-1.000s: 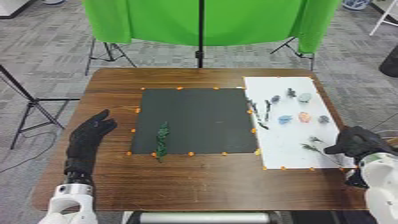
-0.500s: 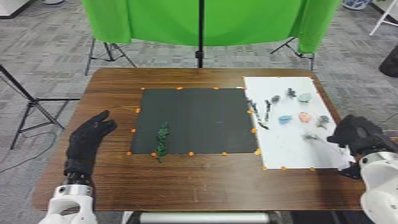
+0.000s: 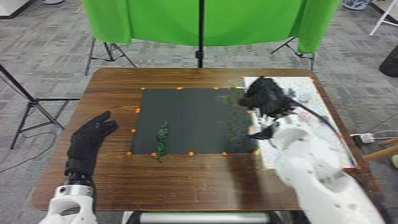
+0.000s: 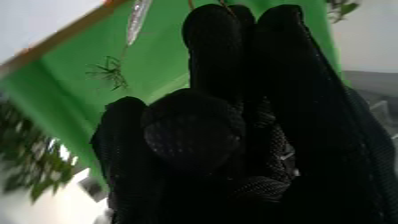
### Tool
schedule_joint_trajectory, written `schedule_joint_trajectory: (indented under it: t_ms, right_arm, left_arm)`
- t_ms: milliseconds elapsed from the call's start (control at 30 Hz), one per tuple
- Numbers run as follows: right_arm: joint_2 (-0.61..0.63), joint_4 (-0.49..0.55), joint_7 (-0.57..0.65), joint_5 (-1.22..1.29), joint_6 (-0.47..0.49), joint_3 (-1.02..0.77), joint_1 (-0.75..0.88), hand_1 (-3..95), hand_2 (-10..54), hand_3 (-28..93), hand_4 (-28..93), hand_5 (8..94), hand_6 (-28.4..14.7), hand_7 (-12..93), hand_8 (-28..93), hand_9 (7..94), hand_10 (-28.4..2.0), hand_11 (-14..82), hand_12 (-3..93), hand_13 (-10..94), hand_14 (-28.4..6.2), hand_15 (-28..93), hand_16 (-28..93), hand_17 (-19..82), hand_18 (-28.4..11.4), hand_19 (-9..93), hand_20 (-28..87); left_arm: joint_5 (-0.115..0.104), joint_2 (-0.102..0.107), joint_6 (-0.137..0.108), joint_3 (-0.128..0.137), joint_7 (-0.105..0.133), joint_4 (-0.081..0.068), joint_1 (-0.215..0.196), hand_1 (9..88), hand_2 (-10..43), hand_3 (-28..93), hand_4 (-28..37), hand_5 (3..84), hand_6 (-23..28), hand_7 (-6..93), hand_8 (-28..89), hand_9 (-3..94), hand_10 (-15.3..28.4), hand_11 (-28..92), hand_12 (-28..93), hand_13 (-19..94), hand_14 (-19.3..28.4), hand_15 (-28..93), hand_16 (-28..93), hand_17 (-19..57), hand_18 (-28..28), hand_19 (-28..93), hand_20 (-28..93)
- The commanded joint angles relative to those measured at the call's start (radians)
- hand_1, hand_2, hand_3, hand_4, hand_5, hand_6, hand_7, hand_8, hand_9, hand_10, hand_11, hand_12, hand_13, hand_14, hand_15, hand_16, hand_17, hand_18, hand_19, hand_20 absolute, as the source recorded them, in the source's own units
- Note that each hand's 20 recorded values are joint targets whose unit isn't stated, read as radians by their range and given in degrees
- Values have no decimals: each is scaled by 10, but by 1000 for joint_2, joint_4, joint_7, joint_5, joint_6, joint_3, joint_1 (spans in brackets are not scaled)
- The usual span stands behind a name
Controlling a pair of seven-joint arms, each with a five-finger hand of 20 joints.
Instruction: Arrange flowers
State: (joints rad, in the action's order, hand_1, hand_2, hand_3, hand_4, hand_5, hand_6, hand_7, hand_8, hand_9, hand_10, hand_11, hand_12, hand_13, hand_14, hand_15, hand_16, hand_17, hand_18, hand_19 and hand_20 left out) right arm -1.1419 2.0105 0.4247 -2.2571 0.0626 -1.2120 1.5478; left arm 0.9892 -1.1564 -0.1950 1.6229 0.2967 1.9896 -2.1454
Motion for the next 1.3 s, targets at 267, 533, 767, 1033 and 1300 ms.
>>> schedule_joint_trajectory:
  t_ms: [267,533,767,1033,1300]
  right_arm:
    - [-219,-122,110,40,61,198,5,590,-95,539,-109,843,-6,244,136,937,-97,355,227,937,-8,599,251,680,-100,932,542]
    - [-238,-164,116,6,42,216,35,590,-95,536,-100,845,-11,245,130,937,-97,358,223,937,-6,604,245,685,-97,932,540]
    - [-249,-179,110,19,22,227,30,585,-95,536,-89,842,-11,251,128,937,-97,359,222,937,-4,605,242,688,-92,932,533]
    - [-268,-198,108,24,3,227,25,577,-95,530,-84,828,-12,267,123,937,-97,353,222,937,-3,597,242,689,-90,932,524]
    - [-283,-208,103,30,-15,228,25,581,-95,501,-87,829,-16,278,122,937,-98,351,221,937,-5,591,240,690,-87,932,513]
  left_arm:
    - [9,-6,28,7,-32,6,-19,276,-22,645,-155,464,26,140,-45,461,129,197,169,396,158,147,43,102,106,25,227]
    - [13,-6,41,10,-42,6,-19,276,-23,645,-154,464,28,134,-43,463,129,197,169,396,158,146,43,102,107,25,227]
    - [15,-4,55,8,-52,2,-8,280,0,649,-156,466,28,136,-42,464,128,196,168,397,159,147,43,101,107,25,226]
    - [19,-6,62,7,-57,2,-9,278,-6,650,-155,465,29,133,-41,464,129,195,169,397,159,146,43,100,108,24,225]
    - [18,-6,61,6,-59,1,-8,276,-11,648,-153,464,28,132,-41,463,128,194,169,397,159,145,44,100,109,24,224]
